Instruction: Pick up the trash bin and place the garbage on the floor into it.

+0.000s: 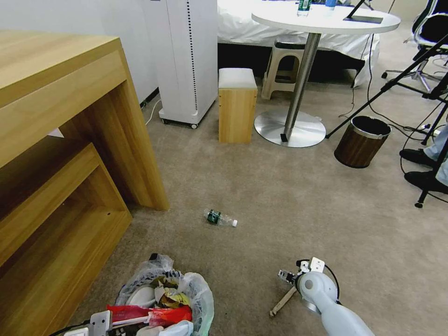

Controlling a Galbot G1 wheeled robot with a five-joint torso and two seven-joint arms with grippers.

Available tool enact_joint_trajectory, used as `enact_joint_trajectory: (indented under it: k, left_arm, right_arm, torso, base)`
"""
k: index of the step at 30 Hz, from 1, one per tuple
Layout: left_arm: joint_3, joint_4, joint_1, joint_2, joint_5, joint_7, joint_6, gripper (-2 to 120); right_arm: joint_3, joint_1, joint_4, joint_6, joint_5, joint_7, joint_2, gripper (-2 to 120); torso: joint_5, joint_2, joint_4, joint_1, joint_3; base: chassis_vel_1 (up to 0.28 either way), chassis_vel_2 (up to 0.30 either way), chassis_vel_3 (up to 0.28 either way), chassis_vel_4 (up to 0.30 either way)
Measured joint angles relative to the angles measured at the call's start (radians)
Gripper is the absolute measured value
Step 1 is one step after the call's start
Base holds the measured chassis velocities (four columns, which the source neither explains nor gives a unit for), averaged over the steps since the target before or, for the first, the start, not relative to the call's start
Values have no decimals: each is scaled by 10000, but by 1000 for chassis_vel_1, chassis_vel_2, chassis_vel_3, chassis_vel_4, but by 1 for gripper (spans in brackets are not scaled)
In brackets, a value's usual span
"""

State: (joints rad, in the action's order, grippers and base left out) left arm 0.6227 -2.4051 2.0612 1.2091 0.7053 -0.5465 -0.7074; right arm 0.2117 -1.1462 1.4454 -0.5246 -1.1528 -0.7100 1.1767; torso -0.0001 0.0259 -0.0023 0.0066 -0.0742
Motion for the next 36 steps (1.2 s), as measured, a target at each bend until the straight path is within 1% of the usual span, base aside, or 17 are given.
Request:
enact_joint_trajectory:
  k: [13,23,36]
  left_arm:
    - [-113,205,-252,-167,242,-57,29,0]
    - [-109,308,-410,-325,591,-202,39,0]
    - [-183,313,-436,-328,663,-228,41,0]
  right_arm:
    - [82,163,-322,169,317,35,-97,100]
    - [33,376,-582,190,465,38,38,100]
    - [17,413,-792,235,742,218,70,100]
  torso:
    - [3,0,0,0,0]
    - [3,0,1,0,0]
    - [3,0,1,0,0]
  base:
    - [0,0,0,0]
    - [0,0,0,0]
    - [0,0,0,0]
